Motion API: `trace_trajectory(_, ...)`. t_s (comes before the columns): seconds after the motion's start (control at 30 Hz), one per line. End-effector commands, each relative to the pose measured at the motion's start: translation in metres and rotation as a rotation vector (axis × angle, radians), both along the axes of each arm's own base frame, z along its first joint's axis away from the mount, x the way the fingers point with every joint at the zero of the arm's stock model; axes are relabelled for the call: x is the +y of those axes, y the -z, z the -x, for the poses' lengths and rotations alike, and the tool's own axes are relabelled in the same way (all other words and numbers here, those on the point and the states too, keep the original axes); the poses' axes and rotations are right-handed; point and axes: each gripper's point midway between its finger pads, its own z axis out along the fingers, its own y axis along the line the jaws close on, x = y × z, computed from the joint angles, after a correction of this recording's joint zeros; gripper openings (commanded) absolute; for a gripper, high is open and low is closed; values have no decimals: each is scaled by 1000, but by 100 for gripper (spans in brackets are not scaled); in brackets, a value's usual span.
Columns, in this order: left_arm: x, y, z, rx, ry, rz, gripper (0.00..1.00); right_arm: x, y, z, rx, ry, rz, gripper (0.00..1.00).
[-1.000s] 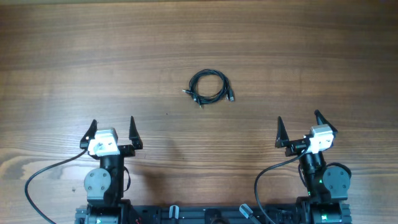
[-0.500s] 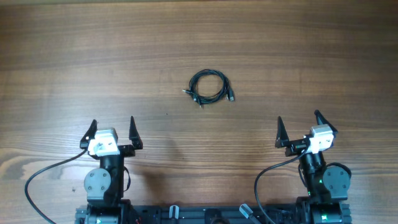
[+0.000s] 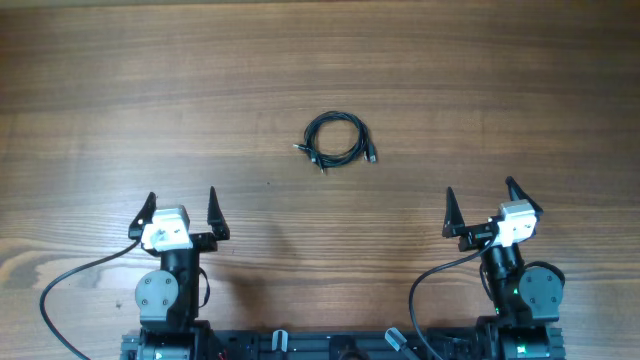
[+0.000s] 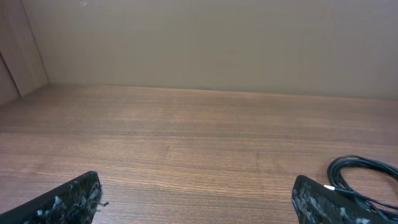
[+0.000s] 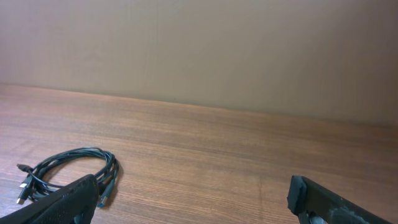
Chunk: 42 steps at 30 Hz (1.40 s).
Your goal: Untangle cables
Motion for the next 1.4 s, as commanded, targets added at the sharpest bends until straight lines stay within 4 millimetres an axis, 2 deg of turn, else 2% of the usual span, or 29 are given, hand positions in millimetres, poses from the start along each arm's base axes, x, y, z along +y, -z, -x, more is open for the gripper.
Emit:
trace_trajectory(0.0, 2, 1, 0, -4, -7, 10, 100, -3, 0, 0, -5, 14, 17, 100)
trace_trajectory(0.17, 2, 1, 0, -4, -7, 10, 100, -3, 0, 0, -5, 14, 18, 100)
trace_trajectory(0.3, 2, 0, 0, 1, -3, -54, 100, -3, 0, 0, -5, 13, 18, 100)
trace_trajectory(0.83, -3, -23, 0, -90, 20, -20, 100, -3, 0, 0, -5, 14, 18, 100)
trace_trajectory(0.93, -3, -43, 3, -134, 24, 37, 100, -3, 0, 0, -5, 14, 18, 100)
trace_trajectory(1.2, -3, -107, 21, -161, 23, 31, 100, -3, 0, 0, -5, 14, 18, 100)
trace_trajectory(1.37, -7, -124, 10, -56, 41, 46, 100, -3, 0, 0, -5, 14, 17, 100)
